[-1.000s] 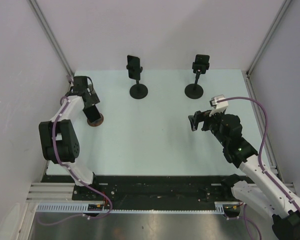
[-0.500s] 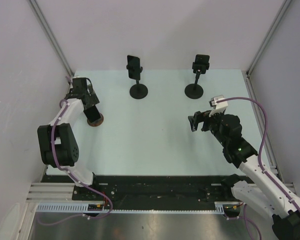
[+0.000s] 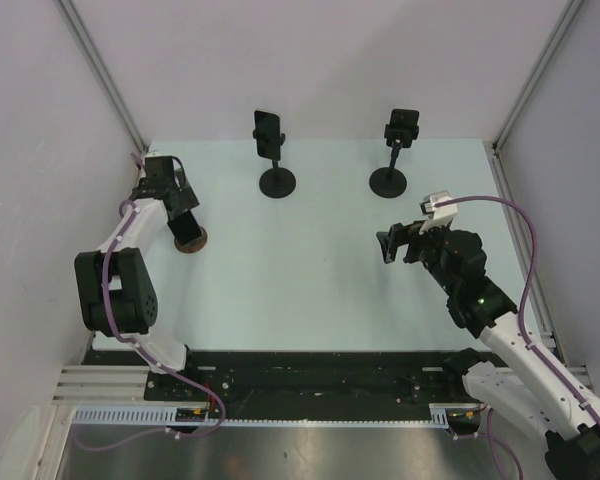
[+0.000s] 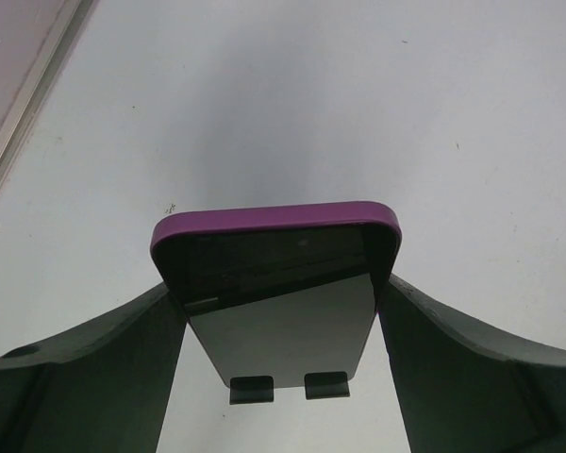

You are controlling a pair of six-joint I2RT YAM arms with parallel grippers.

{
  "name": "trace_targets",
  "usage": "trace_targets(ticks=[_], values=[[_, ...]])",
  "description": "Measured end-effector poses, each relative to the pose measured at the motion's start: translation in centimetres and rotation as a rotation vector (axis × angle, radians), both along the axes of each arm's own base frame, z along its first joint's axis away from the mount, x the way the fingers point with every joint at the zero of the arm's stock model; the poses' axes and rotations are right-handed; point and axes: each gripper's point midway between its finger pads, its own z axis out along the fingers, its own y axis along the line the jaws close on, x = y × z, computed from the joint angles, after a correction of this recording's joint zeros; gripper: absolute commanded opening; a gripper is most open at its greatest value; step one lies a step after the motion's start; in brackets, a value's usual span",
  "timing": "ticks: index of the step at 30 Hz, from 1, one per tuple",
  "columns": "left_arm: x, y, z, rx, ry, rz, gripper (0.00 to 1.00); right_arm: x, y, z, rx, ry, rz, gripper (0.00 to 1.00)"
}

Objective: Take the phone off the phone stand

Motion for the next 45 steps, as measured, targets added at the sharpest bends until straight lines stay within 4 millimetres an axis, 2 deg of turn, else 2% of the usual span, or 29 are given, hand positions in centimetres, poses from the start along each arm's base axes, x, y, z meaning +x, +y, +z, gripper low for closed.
trace_targets(ticks=[11,14,15,19,20,22,29,34,37,40,45], values=[[0.3,-0.3,-0.1,-0.012,-0.018,-0.011,0.74,-0.3,0.1,0.3,0.003,-0.011,0.007,1.00],[0.4,-0.3,-0.1,-0.012,-0.021,-0.012,0.65,-0.3,0.2,0.4,0.001,-0.012,0.011,1.00],[0.3,-0.3,-0.1,-0.013,-0.023,-0.012,0.57,-0.3,0.2,0.4,0.001,-0.013,0.013,1.00],[0.1,-0.5,0.0,-0.018,-0.029,-0.018,0.41,-0.4,0.3,0.4,0.000,-0.016,0.019,1.00],[0.1,-0.5,0.1,-0.020,-0.032,-0.020,0.34,-0.5,0.3,0.5,0.000,-0.017,0.022,1.00],[-0.1,-0.8,0.4,-0.030,-0.038,-0.029,0.27,-0.5,0.4,0.5,-0.003,-0.020,0.029,1.00],[-0.6,-2.0,3.2,-0.081,-0.105,-0.058,0.00,-0.8,1.1,0.5,-0.001,-0.020,0.071,1.00],[-0.7,-3.1,5.1,-0.125,-0.145,-0.075,0.00,-1.1,2.1,1.0,0.020,-0.036,0.125,1.00],[-0.7,-4.3,6.0,-0.156,-0.157,-0.092,0.00,-1.3,3.0,1.1,0.033,-0.038,0.175,1.00],[-0.5,-6.9,6.9,-0.200,-0.170,-0.139,0.00,-1.3,4.3,1.0,0.059,-0.026,0.233,1.00],[-0.8,-13.9,7.8,-0.342,-0.174,-0.265,0.00,-1.2,6.5,-0.2,0.125,0.046,0.314,1.00]])
